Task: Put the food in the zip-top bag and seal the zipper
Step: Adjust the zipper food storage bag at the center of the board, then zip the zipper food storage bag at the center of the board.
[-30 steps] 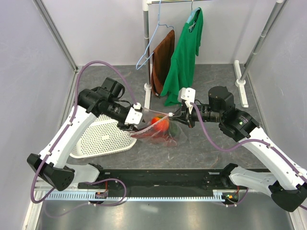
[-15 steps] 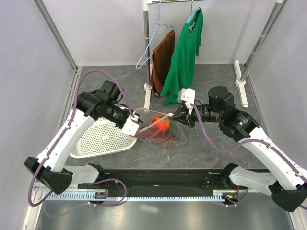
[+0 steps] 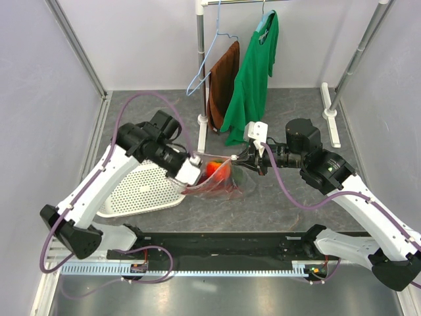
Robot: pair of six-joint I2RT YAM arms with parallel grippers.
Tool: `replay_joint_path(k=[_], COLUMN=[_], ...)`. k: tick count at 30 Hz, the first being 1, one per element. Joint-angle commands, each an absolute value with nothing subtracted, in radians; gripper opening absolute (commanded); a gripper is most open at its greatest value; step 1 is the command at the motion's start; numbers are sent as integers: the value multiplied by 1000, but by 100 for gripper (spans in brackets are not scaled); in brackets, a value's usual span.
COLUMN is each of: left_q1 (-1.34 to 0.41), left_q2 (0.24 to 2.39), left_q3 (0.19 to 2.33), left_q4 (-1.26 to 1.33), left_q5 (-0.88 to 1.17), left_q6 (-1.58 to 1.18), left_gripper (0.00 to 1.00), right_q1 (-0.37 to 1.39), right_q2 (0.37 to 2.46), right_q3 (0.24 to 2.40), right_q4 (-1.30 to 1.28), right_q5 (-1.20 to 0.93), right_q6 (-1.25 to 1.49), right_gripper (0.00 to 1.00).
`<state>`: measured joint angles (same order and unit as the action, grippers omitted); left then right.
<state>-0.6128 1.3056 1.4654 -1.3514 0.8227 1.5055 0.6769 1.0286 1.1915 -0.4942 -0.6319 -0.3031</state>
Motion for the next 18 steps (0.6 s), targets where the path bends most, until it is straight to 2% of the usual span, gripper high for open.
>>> replay_joint_path(k=[1,2,5,8,13,18], left_q1=[-589,-583,-583,-586,-689,-787], left_q2=[1388,1403,1385,1345,1290,1305], left_q3=[1682,1719,1787,1796,1701,1675], left_q4=[-1447,-1440,-1257,-1145,-901,-804], left_q5=[952,974,985,1011,815,698], left_q6=[1165,1070,788,692,569,517], left_gripper=[41,46,47,50,54,58], right_q1=[677,678,677,677,676,678], right_q2=[1008,1003,996,992,994,989], right_q3=[1192,1189,1186,1186,1184,1186], right_q4=[-423,-423,-425,-425,-419,-416], right_q5=[-660,-660,-658,-658,-660,-657], right_q6=[-322,-322,-325,-325,-319,-311], right_gripper=[0,0,0,0,0,0])
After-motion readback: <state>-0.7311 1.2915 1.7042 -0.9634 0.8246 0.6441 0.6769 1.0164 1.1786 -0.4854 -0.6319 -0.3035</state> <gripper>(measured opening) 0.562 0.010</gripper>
